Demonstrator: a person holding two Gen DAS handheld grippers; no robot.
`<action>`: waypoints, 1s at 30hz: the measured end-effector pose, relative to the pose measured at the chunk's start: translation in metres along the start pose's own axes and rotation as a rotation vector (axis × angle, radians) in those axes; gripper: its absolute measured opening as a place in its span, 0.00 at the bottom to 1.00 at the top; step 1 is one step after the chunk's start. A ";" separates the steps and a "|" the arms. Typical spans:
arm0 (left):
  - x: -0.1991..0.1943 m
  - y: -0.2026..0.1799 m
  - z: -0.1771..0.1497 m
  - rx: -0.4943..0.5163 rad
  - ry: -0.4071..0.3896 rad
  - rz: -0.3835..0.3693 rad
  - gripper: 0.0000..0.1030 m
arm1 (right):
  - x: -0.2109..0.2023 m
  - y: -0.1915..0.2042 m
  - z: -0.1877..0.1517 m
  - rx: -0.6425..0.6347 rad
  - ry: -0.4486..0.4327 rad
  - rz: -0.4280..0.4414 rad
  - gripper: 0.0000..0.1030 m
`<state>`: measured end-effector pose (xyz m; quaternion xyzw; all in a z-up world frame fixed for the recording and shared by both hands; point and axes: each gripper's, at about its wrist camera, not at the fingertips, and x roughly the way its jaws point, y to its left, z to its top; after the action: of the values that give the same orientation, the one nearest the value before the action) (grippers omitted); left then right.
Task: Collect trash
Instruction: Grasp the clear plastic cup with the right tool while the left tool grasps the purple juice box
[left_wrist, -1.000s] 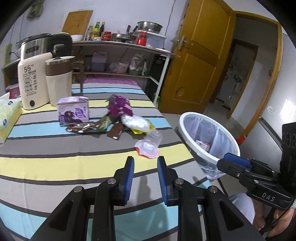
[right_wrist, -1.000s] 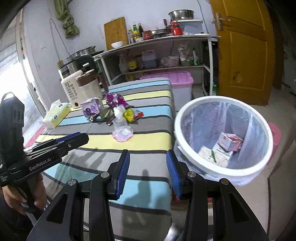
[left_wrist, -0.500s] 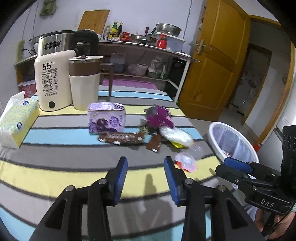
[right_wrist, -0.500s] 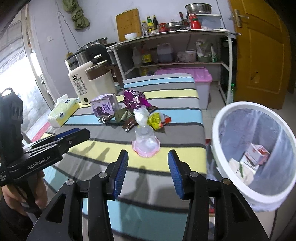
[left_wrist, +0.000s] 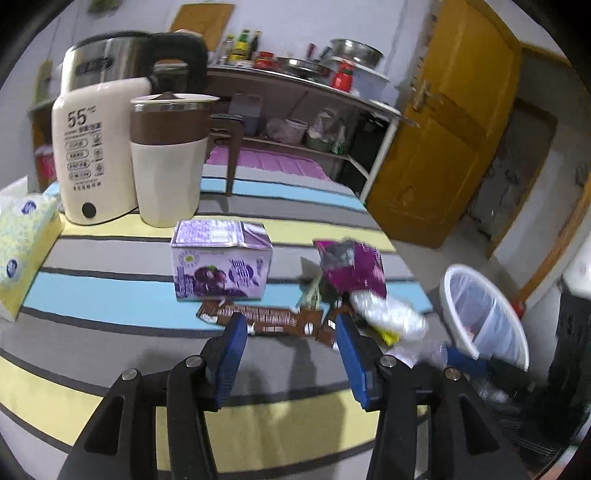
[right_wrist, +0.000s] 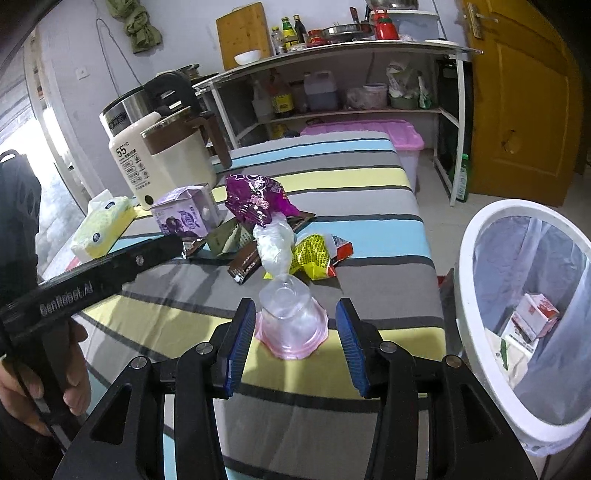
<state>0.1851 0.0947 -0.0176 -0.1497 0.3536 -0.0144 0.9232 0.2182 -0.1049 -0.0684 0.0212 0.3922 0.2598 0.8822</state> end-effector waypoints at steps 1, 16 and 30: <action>0.000 0.002 0.002 -0.020 -0.009 0.007 0.49 | 0.000 -0.001 0.000 0.001 -0.003 0.005 0.44; 0.018 0.026 0.029 -0.029 -0.041 0.159 0.81 | -0.004 -0.003 0.000 0.008 -0.015 0.053 0.31; 0.045 0.031 0.035 -0.048 -0.017 0.171 0.72 | -0.008 -0.004 0.000 0.011 -0.024 0.060 0.31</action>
<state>0.2395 0.1282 -0.0308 -0.1414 0.3576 0.0744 0.9201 0.2153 -0.1120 -0.0637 0.0410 0.3821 0.2837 0.8785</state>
